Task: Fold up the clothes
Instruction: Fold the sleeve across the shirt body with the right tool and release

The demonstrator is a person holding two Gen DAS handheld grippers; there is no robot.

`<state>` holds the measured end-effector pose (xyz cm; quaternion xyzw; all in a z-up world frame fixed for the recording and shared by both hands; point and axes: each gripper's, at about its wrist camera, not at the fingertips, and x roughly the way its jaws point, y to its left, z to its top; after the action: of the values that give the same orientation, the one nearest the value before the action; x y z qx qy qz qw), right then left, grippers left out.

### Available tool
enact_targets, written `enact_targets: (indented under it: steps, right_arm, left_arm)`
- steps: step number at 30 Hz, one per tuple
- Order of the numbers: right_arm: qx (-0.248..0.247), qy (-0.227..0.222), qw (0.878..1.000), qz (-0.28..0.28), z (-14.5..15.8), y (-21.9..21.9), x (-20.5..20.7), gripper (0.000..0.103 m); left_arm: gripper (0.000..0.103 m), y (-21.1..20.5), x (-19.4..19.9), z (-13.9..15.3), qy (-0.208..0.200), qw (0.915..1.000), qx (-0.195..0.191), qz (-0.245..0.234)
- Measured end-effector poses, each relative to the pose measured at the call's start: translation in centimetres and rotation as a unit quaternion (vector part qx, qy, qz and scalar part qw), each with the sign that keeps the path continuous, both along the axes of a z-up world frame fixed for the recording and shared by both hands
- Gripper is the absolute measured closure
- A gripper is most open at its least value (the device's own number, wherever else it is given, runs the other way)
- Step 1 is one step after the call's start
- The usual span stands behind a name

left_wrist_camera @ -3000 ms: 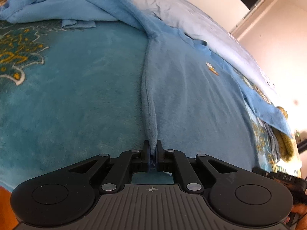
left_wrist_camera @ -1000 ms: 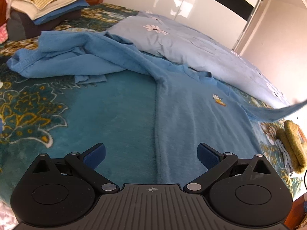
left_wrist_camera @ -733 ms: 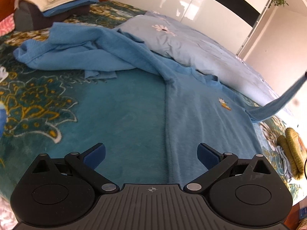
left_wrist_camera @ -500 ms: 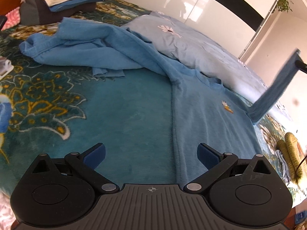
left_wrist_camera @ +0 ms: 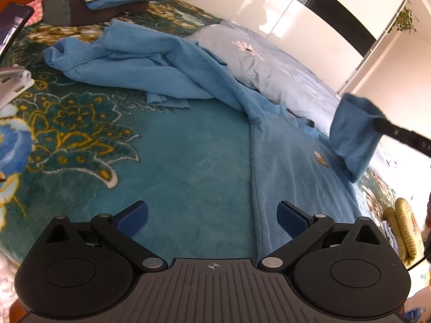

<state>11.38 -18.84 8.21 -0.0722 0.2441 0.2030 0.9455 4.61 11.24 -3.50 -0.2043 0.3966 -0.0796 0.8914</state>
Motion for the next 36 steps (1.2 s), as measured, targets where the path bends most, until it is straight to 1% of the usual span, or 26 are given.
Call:
enact_targets:
  steps: [5, 11, 20, 24, 29, 33, 36]
  right_arm:
    - [0.000, 0.022, 1.000, 0.014, -1.7, 1.1, -0.6, 0.099]
    - [-0.016, 0.051, 0.998, 0.032, -4.0, 2.3, -1.4, 0.099]
    - [-0.029, 0.105, 0.993, 0.054, -7.7, 3.1, -2.4, 0.099]
    - [-0.032, 0.118, 0.991, 0.064, -8.4, 3.1, -3.2, 0.098]
    - [-0.046, 0.146, 0.985, 0.082, -10.0, 3.0, -4.3, 0.098]
    - [-0.048, 0.168, 0.981, 0.089, -11.4, 2.8, -5.1, 0.097]
    - [-0.044, 0.180, 0.979, 0.089, -12.0, 2.6, -5.3, 0.097]
  left_arm:
    - [0.000, 0.3, -0.2, 0.0, 0.000, 1.0000, -0.005, 0.002]
    - [0.000, 0.6, -0.5, 0.0, 0.002, 1.0000, -0.009, 0.004]
    - [0.000, 0.5, -0.4, -0.2, 0.004, 0.9999, -0.009, 0.002]
    - [0.000, -0.2, -0.2, 0.1, 0.000, 1.0000, -0.006, -0.006]
    - [0.000, -1.0, 0.2, 0.4, -0.005, 0.9999, -0.002, -0.016]
    - [0.000, -1.6, 0.4, 0.7, -0.009, 0.9997, 0.002, -0.023]
    - [0.000, -3.1, 0.9, 1.1, -0.019, 0.9990, 0.004, -0.039]
